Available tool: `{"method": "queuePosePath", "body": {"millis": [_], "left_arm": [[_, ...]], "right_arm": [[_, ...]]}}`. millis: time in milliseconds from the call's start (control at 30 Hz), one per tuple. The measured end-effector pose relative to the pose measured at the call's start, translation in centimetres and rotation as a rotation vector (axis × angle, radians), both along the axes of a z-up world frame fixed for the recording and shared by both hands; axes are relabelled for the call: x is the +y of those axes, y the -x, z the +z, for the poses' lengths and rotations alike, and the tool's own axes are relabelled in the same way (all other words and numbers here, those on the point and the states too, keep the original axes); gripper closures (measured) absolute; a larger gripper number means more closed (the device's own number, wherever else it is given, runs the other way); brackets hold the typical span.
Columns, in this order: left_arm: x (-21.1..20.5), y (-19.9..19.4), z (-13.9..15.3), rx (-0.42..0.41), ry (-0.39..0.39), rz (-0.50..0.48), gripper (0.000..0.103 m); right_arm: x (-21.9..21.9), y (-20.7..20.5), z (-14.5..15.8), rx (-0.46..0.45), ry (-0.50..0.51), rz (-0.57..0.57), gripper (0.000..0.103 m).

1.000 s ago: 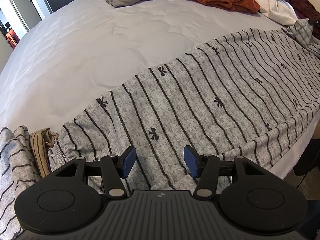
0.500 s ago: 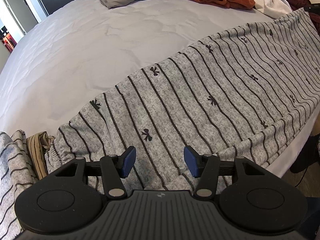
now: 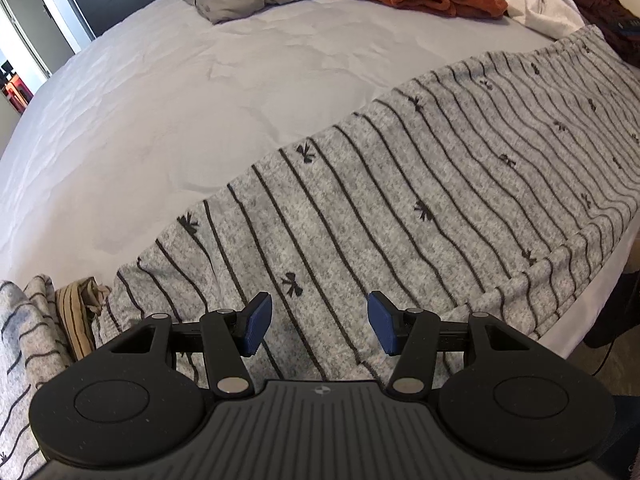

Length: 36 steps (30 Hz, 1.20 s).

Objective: Fold clothes

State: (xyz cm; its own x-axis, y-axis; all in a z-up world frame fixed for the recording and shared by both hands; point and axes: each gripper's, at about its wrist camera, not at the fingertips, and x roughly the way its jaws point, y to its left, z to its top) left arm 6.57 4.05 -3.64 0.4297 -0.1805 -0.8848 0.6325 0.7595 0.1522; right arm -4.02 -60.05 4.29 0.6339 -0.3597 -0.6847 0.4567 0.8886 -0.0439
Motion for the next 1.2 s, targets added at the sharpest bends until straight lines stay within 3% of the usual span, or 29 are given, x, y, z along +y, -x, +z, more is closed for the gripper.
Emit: {"method": "queuePosePath", "body": {"millis": [167, 333, 467, 733, 800, 900, 1200], "left_arm": [[-0.1, 0.4, 0.4, -0.006, 0.009, 0.002, 0.052], [-0.2, 0.8, 1.0, -0.019, 0.025, 0.004, 0.052], [-0.1, 1.1, 1.1, -0.019, 0.030, 0.010, 0.052], [0.3, 1.1, 0.5, -0.004, 0.014, 0.023, 0.052], [0.3, 1.1, 0.5, -0.004, 0.012, 0.021, 0.052], [0.1, 1.1, 0.7, -0.008, 0.015, 0.013, 0.052], [-0.7, 1.2, 1.2, -0.019, 0.032, -0.013, 0.052]], "right_arm": [[0.4, 3.1, 1.0, 0.144, -0.066, -0.014, 0.070], [0.2, 5.0, -1.2, 0.326, -0.284, -0.101, 0.069], [-0.4, 5.6, -2.2, 0.358, -0.347, -0.171, 0.065], [-1.3, 6.1, -4.8, 0.380, -0.472, -0.230, 0.067], [-1.6, 6.4, -4.8, 0.355, -0.489, -0.239, 0.095], [-1.3, 7.1, -2.5, 0.309, -0.448, -0.215, 0.096], [2.1, 10.0, 2.4, 0.401, -0.178, -0.125, 0.096]]}}
